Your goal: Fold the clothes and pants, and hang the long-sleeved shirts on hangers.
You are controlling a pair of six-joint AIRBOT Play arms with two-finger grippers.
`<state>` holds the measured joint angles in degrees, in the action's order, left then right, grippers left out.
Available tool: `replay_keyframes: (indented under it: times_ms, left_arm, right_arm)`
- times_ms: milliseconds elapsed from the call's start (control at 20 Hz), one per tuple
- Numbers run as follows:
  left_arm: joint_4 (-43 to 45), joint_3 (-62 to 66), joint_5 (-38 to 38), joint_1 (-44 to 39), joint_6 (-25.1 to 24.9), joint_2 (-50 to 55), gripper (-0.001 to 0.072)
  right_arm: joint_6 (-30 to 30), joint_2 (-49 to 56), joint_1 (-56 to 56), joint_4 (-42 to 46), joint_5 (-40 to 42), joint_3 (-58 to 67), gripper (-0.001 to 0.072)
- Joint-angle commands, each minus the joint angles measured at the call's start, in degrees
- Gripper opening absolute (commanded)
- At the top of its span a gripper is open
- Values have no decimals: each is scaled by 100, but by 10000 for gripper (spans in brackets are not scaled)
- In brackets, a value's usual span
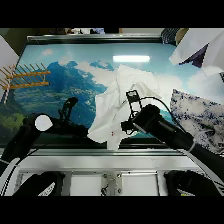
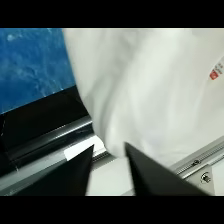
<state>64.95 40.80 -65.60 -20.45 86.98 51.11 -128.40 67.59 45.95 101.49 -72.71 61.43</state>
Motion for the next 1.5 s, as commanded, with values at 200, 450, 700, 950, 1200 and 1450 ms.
replay_keyframes:
  times_ms: [200, 450, 700, 950, 1200, 1450]
  left_arm:
    - [4, 511, 461, -949, 308, 260, 481]
    - [15, 474, 1287, -1849, 511, 1353, 480]
    - [-9, 474, 1628, -2087, 745, 2153, 480]
    - [-4, 472, 1792, -2140, 938, 2361, 480]
    - [586, 470, 1974, -2566, 1080, 2361, 480]
    - [1661, 470, 1921, -2599, 1915, 2361, 480]
  right_arm:
    - [-179, -234, -63, -319, -42, -11, 23]
    - [-236, -234, -63, -323, -63, -11, 24]
    - [-236, -234, -63, -319, -131, -11, 23]
    - [-234, -234, -63, -319, -131, -11, 23]
    - [-234, -234, -63, -321, -133, -11, 24]
    - [-234, -234, -63, -321, -264, -11, 23]
